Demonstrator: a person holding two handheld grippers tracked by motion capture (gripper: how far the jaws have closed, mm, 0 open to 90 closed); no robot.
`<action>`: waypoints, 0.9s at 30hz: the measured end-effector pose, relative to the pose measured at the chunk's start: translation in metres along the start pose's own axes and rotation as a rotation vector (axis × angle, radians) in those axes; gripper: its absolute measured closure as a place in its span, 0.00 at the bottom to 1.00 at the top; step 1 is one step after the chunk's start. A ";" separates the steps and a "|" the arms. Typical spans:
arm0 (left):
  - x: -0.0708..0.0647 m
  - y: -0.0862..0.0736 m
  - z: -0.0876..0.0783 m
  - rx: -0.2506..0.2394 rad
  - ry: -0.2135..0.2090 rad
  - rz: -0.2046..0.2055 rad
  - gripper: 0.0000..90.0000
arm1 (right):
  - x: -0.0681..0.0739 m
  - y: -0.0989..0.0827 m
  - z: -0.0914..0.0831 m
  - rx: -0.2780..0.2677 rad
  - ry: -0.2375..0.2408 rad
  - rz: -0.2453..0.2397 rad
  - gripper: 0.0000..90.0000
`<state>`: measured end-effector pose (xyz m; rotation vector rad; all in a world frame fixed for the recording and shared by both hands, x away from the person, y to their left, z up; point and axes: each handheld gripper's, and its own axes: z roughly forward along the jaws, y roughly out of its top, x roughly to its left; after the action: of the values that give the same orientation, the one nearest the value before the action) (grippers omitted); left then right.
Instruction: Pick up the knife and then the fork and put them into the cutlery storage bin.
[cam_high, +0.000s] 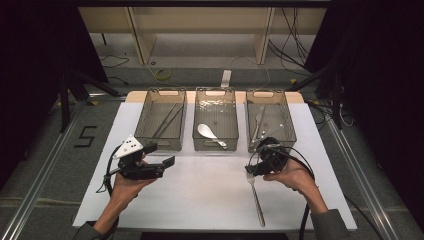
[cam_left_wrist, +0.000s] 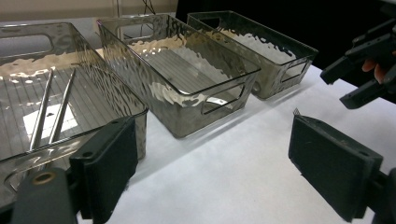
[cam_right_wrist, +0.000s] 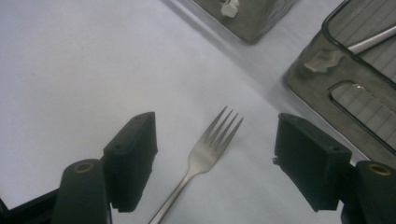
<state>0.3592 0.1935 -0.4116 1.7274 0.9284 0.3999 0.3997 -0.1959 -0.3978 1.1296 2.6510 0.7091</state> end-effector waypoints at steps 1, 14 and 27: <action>0.000 0.000 0.000 0.002 0.000 0.002 0.17 | 0.001 -0.001 0.001 0.006 -0.001 -0.004 0.33; 0.000 0.000 0.000 0.003 -0.002 0.005 0.17 | 0.016 -0.014 0.012 0.076 0.010 -0.032 0.28; -0.001 0.000 0.000 0.002 -0.001 0.003 0.17 | 0.025 -0.026 0.021 0.110 0.000 -0.035 0.29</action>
<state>0.3587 0.1930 -0.4116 1.7309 0.9255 0.4006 0.3731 -0.1861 -0.4284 1.1071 2.7319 0.5631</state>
